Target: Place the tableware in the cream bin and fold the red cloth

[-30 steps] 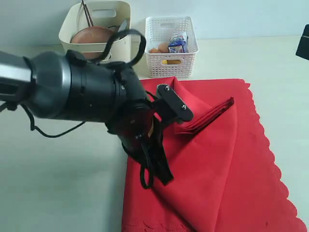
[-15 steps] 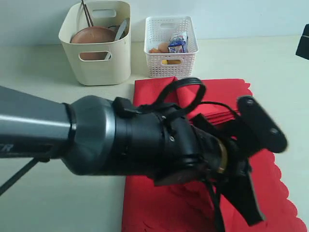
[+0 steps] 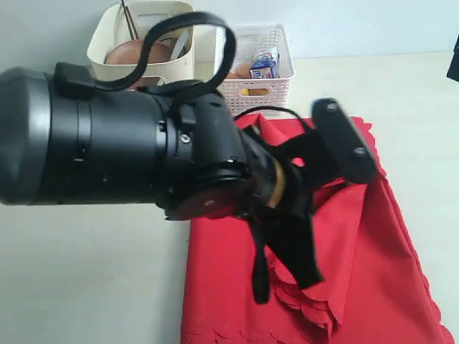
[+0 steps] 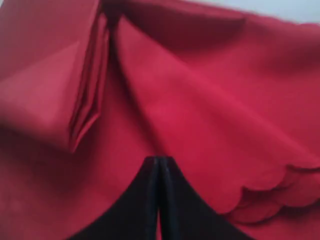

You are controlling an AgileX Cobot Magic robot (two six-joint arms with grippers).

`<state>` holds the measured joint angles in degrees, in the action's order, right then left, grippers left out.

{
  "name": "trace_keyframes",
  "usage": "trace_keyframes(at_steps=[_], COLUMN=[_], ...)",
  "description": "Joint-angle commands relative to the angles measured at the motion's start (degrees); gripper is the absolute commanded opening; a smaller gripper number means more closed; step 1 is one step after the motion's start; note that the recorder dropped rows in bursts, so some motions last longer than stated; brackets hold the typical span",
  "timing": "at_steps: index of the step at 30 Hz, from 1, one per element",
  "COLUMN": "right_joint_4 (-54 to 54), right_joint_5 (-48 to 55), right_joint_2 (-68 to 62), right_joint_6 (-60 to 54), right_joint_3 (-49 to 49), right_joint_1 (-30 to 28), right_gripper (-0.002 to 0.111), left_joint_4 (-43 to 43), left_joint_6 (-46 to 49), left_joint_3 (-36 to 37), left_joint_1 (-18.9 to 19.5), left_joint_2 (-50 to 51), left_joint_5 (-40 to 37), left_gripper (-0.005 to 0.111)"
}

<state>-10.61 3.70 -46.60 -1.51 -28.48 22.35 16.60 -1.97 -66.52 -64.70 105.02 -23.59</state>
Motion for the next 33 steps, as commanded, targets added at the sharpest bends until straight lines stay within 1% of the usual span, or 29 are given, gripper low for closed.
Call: trace_keyframes(at_steps=[1, 5, 7, 11, 15, 18, 20, 21, 23, 28, 30, 33], right_joint_4=[0.7, 0.7, 0.7, 0.7, 0.7, 0.7, 0.7, 1.0, 1.8, 1.8, 1.8, 1.8], right_joint_5=[-0.3, -0.3, -0.3, -0.6, -0.8, -0.8, -0.8, -0.8, -0.8, -0.8, -0.6, -0.6], right_joint_2=[0.3, 0.3, 0.3, 0.1, -0.4, -0.7, -0.7, -0.7, -0.7, -0.7, -0.7, -0.7], right_joint_6=[0.1, 0.1, 0.2, 0.2, 0.2, 0.0, 0.0, 0.0, 0.0, 0.0, 0.0, 0.0], right_joint_3=[0.1, 0.1, 0.1, 0.1, 0.1, 0.1, 0.1, 0.1, 0.1, 0.1, 0.1, 0.1], right_joint_1=[-0.3, -0.3, -0.3, -0.3, -0.3, -0.3, -0.3, -0.3, -0.3, -0.3, -0.3, -0.3], right_gripper=[0.000, 0.000, 0.000, 0.000, 0.000, 0.000, 0.000, 0.000, 0.000, 0.000, 0.000, 0.000], left_joint_4=[-0.3, -0.3, -0.8, -0.7, 0.8, 4.2, 6.4, 6.9, 7.2, 7.0, 7.0, 6.8], left_joint_6=[-0.6, -0.6, -0.6, -0.6, 0.5, 0.5, 0.7, 0.7, 0.7, -0.1, -1.9, -3.2], left_joint_3=[5.5, 5.9, 5.9, 5.0, 0.8, -3.8, -5.8, -6.5, -6.9, -6.1, -4.1, -0.9], left_joint_1=[4.0, 4.0, 3.2, -0.8, -6.2, -9.8, -11.1, -11.2, -11.1, -5.9, -2.8, 1.4], left_joint_2=[4.9, 10.6, 12.4, 12.3, 10.3, 9.1, 8.4, 8.1, 7.5, 7.6, 7.6, 7.6], left_joint_5=[9.6, 15.4, 18.3, 23.6, 29.0, 29.8, 28.1, 26.1, 21.1, 4.2, 2.3, 3.8], left_gripper=[0.001, 0.001, 0.001, 0.001, 0.001, 0.001, 0.001, 0.001, 0.001, 0.001, 0.001, 0.001])
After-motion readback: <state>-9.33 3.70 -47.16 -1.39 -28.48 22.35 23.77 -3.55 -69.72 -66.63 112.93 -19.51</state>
